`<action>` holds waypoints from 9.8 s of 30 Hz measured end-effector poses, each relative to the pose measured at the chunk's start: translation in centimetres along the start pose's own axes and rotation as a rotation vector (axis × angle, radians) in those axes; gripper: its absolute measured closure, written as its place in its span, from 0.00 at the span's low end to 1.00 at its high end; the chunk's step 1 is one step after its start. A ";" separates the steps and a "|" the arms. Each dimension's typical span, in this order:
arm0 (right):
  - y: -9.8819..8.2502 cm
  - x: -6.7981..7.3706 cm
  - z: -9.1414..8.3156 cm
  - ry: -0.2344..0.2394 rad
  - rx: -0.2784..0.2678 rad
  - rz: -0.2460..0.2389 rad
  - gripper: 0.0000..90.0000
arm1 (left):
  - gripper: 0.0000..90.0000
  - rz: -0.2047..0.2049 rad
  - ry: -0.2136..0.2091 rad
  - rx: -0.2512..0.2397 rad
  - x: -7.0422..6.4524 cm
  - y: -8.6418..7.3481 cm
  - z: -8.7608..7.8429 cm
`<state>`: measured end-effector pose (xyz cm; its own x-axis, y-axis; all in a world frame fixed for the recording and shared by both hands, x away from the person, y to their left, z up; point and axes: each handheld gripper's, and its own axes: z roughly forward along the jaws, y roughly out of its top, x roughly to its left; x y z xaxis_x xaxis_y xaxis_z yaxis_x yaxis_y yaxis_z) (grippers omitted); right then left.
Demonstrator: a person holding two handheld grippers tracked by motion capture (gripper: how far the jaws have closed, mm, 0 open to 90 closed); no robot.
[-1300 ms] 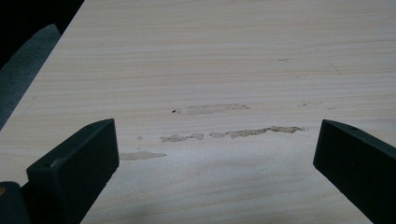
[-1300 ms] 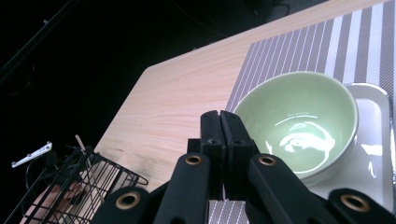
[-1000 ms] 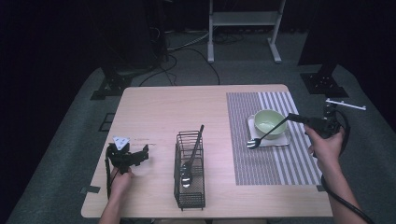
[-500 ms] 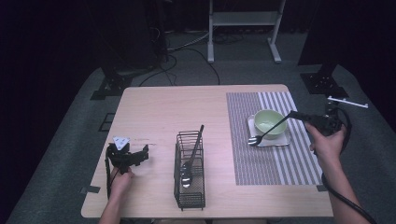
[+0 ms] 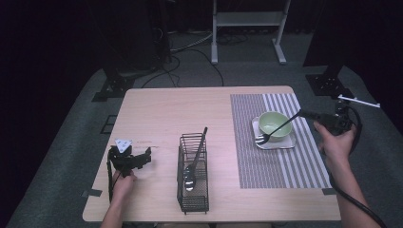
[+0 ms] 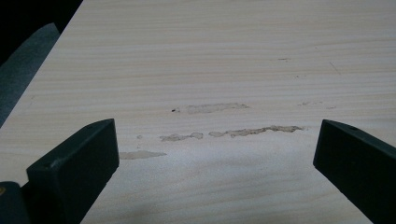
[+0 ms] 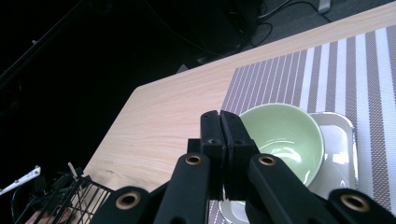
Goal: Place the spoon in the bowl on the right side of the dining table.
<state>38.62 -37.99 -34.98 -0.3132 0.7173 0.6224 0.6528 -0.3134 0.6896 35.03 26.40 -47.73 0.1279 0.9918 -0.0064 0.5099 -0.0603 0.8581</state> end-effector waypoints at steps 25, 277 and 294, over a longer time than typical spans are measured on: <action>2.3 -0.9 -1.7 -0.074 -0.071 0.029 0.98 | 0.00 0.003 0.001 0.001 0.0 0.0 0.0; -11.7 -1.0 3.1 0.109 0.216 -0.012 0.33 | 0.00 0.012 0.005 0.008 -0.2 0.0 0.0; -13.0 -0.4 3.0 0.130 0.242 -0.023 0.33 | 0.00 0.013 0.005 0.008 -0.2 0.0 0.0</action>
<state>32.32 -32.33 -45.30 -0.4051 0.6318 0.6609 0.7857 -0.1291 0.6050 35.02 26.20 -47.73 0.1302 0.9915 0.0072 0.5154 -0.0739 0.8538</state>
